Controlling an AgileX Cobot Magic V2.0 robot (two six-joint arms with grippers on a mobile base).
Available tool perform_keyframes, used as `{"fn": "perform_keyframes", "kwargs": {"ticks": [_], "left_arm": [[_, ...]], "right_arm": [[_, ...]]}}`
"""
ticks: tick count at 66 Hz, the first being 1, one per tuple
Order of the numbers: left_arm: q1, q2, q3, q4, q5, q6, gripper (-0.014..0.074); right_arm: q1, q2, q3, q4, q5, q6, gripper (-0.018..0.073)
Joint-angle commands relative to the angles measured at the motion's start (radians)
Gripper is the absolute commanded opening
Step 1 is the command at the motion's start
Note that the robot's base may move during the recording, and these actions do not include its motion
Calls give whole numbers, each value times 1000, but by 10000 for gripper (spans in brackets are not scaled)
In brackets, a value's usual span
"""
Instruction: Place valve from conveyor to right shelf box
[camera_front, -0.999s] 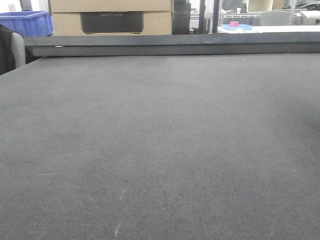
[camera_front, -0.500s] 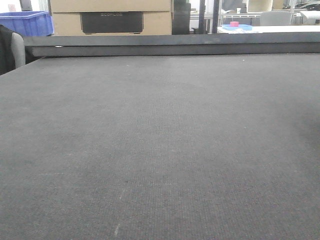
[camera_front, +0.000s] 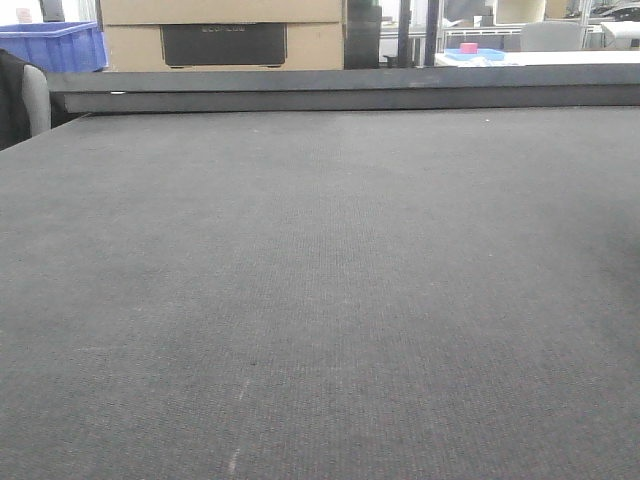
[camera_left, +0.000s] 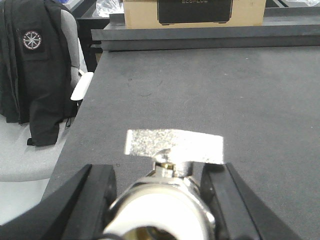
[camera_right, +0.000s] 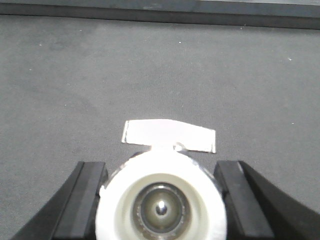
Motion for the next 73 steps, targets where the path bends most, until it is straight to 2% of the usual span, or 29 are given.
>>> {"fn": "perform_keyframes", "kwargs": {"ticks": [1, 73], "left_arm": [[-3, -8, -6, -14, -45, 0, -111], [-3, -8, -6, -14, -45, 0, -111]], "right_arm": [[-5, -11, -8, -12, -77, -10, -162], [-5, -9, -8, -12, -93, -10, -162]]}}
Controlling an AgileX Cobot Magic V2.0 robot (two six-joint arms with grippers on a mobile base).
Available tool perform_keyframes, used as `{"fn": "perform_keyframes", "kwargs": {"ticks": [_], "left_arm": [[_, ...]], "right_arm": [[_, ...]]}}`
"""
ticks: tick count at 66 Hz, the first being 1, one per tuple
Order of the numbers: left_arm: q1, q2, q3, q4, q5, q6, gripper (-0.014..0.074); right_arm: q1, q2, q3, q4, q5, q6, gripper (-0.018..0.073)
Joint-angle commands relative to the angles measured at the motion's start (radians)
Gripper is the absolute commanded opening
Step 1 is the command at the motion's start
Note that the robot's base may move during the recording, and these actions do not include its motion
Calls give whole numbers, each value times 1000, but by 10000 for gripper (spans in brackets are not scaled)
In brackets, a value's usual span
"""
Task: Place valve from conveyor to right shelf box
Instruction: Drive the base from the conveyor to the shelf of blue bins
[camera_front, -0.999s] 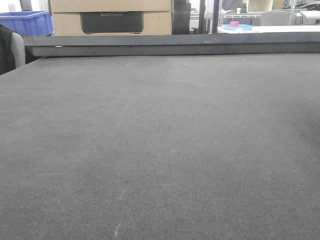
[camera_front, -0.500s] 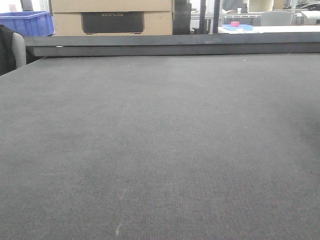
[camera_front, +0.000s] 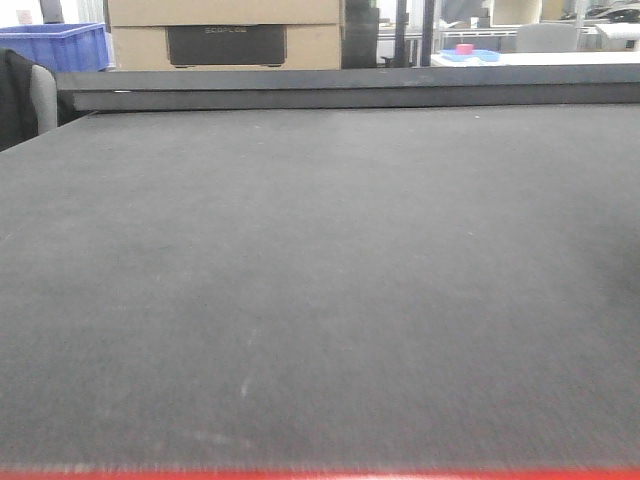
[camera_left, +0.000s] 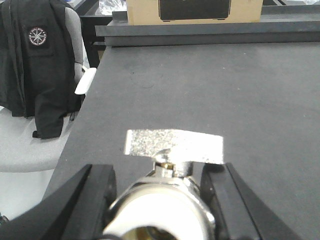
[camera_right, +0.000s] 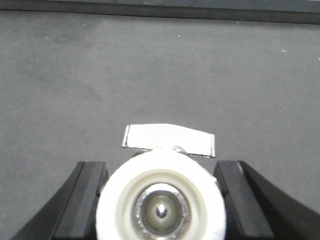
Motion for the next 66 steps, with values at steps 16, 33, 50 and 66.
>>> {"fn": "perform_keyframes", "kwargs": {"ticks": [16, 33, 50, 66], "left_arm": [[-3, -8, -6, -14, -45, 0, -111], [-139, 2, -6, 18, -44, 0, -111], [-157, -2, -6, 18, -44, 0, -111], [-157, -2, -6, 18, -44, 0, -111]], "right_arm": [[-5, -9, -8, -12, -91, -10, -162], [-5, -9, -8, -12, -91, -10, -162], [-5, -9, -8, -12, -94, -10, -162], [-5, -9, -8, -12, -94, -10, -162]]}}
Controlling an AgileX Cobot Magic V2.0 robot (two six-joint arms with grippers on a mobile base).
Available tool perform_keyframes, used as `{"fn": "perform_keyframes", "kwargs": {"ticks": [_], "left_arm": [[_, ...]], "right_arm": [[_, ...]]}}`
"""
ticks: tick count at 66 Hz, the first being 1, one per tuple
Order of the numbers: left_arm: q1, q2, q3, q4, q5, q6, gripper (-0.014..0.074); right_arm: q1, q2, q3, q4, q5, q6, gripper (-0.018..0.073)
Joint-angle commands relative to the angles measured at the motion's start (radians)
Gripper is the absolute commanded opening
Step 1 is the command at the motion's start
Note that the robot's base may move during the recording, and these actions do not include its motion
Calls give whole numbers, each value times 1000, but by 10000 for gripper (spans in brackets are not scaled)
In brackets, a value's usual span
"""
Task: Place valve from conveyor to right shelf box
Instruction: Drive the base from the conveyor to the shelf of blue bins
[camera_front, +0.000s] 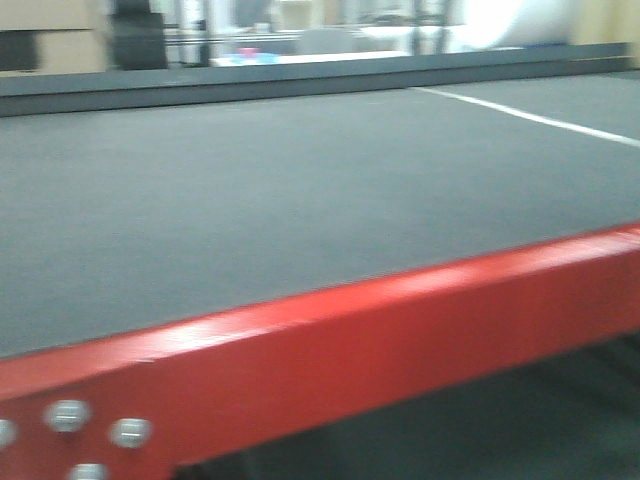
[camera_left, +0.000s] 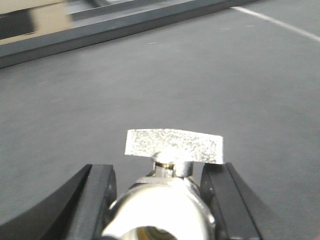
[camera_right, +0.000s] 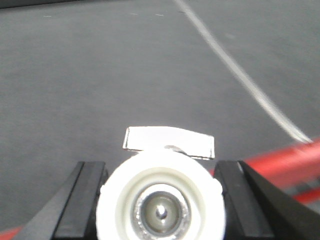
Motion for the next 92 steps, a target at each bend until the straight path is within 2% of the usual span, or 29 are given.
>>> {"fn": "perform_keyframes", "kwargs": {"ticks": [1, 69, 92], "left_arm": [[-6, -5, -6, -4, -46, 0, -111], [-6, -5, -6, -4, -46, 0, -111], [-6, -5, -6, -4, -46, 0, -111]], "right_arm": [[-5, -9, -8, -12, -80, -10, -162], [-5, -21, -8, -12, -80, -10, -162], [-5, -152, -8, -12, -77, -10, -162]]}}
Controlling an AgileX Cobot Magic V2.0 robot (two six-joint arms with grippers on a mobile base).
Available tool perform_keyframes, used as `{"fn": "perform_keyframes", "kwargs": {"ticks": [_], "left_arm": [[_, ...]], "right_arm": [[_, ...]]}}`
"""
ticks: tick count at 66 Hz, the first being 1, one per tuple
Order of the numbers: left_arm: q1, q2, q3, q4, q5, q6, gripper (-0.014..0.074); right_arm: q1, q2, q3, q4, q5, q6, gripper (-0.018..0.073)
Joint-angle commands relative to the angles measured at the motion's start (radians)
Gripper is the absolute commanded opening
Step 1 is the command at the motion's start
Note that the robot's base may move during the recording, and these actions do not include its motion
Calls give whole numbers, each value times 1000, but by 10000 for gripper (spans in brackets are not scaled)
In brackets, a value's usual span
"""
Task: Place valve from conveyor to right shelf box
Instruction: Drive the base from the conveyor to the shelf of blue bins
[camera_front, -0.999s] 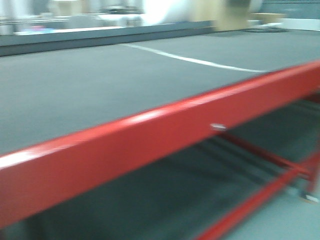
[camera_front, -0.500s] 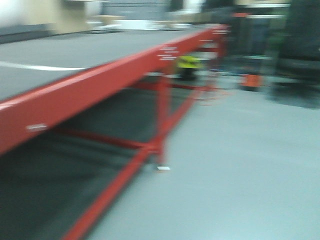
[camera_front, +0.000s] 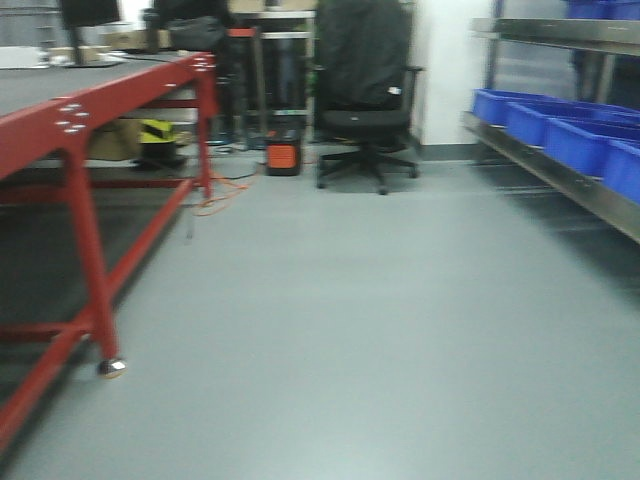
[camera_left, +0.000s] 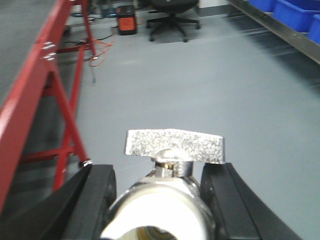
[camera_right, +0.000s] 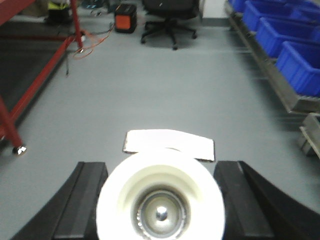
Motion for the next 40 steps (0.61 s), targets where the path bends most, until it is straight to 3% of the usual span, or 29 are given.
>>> {"fn": "perform_keyframes", "kwargs": {"ticks": [1, 40], "left_arm": [[-4, -5, -6, -4, -46, 0, -111], [-4, -5, -6, -4, -46, 0, -111]], "right_arm": [[-5, -47, -8, -6, -77, -10, -162], [-5, -173, -8, -6, -77, -10, -162]]}}
